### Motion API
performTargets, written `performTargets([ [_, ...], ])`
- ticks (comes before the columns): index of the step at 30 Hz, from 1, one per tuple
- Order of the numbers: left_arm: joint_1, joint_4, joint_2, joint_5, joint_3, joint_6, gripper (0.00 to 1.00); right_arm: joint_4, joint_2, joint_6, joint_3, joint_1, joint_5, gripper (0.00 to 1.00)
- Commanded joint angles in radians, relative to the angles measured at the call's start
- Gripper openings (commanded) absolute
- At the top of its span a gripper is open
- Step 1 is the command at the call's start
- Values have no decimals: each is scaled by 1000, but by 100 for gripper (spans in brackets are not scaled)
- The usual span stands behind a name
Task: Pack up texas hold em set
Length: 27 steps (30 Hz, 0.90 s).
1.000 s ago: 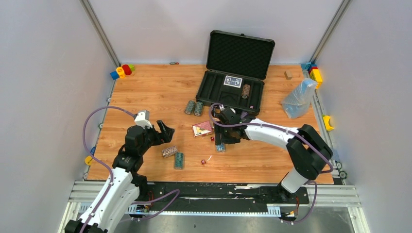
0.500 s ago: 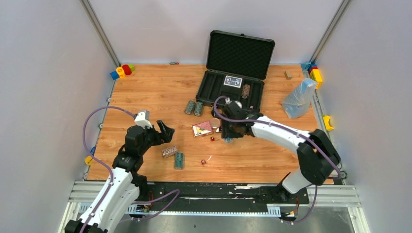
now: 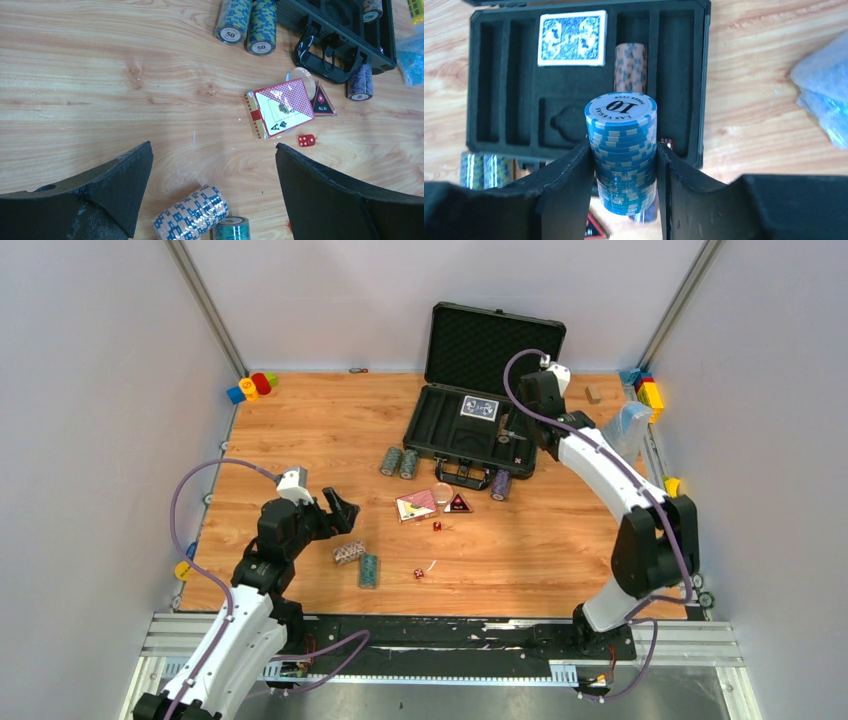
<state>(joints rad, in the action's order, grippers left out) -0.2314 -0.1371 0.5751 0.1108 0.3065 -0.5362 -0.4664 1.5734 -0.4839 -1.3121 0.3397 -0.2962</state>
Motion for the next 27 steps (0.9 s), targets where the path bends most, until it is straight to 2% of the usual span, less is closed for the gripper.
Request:
performTargets([
  [1,1,16,-11,-8,6,-5,100,75,118,26,-111,-44,29,20],
  [6,2,13,-16,-15,4,-5,100,49,204,7,-149,-50,191,22],
  [14,2,13,-15,-17,6,-6,100,-8,299,-29,-205,-50,243,23],
  [23,2,20,-10,-17,5,-6,100,-34,207,-63,-116,-51,296,25],
  [27,2,20,-6,-17,5,-6,100,-75,223,-104,-120,-52,314,26],
])
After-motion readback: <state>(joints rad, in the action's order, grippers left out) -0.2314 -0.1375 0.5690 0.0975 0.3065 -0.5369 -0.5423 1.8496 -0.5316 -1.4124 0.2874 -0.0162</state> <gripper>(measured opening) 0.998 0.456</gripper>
